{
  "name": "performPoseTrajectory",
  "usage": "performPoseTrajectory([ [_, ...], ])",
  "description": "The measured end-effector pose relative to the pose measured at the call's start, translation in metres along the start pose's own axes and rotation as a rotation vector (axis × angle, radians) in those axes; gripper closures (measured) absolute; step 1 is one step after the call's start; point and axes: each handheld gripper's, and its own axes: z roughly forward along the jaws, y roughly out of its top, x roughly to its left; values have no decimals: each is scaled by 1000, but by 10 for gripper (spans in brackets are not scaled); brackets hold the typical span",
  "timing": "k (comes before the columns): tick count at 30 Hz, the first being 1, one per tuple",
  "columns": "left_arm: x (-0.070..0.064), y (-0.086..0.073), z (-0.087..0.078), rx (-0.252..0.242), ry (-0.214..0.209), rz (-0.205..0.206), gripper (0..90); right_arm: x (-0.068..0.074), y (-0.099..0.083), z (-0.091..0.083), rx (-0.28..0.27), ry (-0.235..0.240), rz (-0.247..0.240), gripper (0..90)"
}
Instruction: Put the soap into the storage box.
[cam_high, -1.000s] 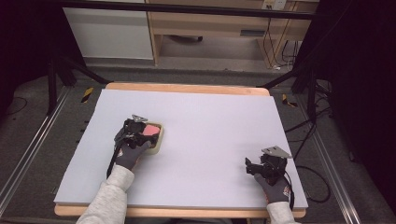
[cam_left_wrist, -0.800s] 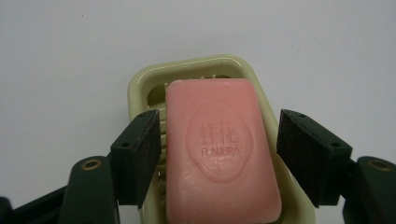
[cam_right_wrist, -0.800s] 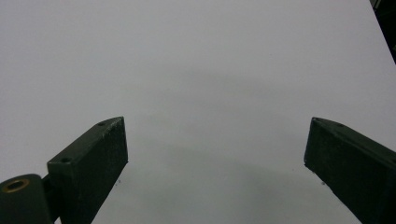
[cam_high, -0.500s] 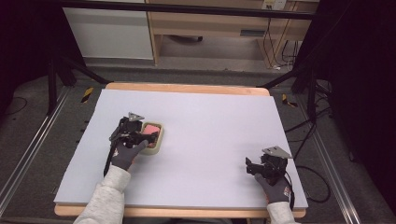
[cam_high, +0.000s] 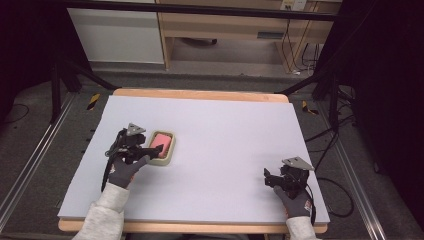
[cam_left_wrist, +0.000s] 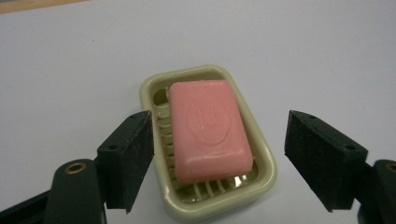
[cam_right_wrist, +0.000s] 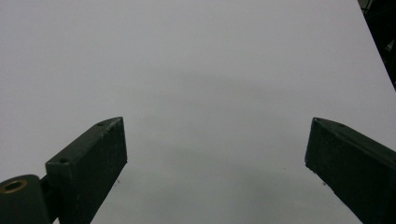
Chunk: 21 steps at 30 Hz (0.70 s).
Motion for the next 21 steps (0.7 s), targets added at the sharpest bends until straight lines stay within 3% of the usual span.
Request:
performPoseTrajectory([
  [6,9,-18,-13,-21,13,-2,235,-1,0,-1,1,-7,10,58],
  [14,19,-42,-22,-13,19,-18,230,-6,-1,-2,2,-22,19,55],
  [21,30,-60,-27,8,57,-11,231,-10,-2,-2,8,-33,21,54],
])
